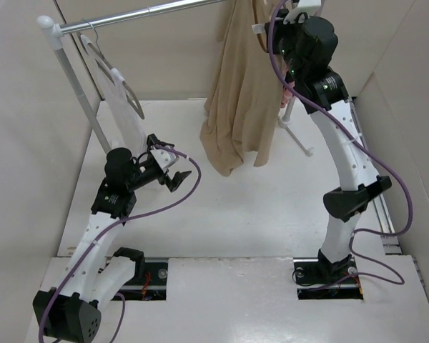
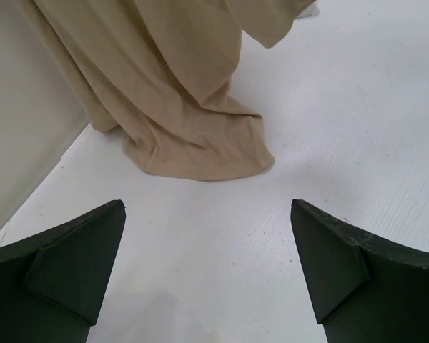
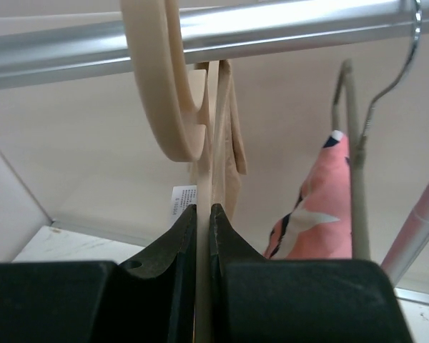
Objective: Place the t-shirt on the hanger
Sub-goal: Hang the hanger with tshirt onto the clothesline
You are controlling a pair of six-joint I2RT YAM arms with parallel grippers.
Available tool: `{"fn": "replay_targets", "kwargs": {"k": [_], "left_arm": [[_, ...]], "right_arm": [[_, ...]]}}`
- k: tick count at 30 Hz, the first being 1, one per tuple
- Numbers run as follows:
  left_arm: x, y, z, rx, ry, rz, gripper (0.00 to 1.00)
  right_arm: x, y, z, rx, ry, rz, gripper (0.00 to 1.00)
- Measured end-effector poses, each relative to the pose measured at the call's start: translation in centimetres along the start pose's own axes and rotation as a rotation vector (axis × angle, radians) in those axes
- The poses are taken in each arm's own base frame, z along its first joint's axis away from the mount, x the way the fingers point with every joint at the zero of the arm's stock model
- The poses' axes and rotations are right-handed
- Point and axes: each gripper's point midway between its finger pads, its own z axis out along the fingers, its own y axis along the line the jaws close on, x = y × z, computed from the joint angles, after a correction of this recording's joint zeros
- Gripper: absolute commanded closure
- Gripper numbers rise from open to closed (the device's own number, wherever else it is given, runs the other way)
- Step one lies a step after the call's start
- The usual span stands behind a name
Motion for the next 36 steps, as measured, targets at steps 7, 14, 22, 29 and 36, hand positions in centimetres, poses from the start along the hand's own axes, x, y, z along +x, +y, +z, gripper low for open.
{"fn": "replay_targets", "kwargs": {"k": [7,14,22,29,36], "left_arm": [[-0.3,0.2,-0.1,-0.013,-0.009,0.002,0.00],[0.2,0.2,-0.1,-0.022,0.000,-0.003,0.00],[0.3,0.2,-0.1,-0.028,0.004,-0.004,0.00],[0.5,0.2,-0.1,-0.029,0.008,-0.013,0.00],[1.0,-0.1,-0.1,-0.020,0.015,-0.028,0.00]], "right_arm": [[2.9,-2.0,2.8,0.045,0.024,-0.010,1.00],[3.8,-1.8,4.2,0.035,0.009,-0.003,1.00],[4.3,-1.6,3.5,0.027,0.021,0.001,0.15],[4.1,-1.4,-2.2,0.069,0.069,-0.115,0.00],[-1.4,-1.7,-9.0,0.136,-0.008,-0.229,0.00]]}}
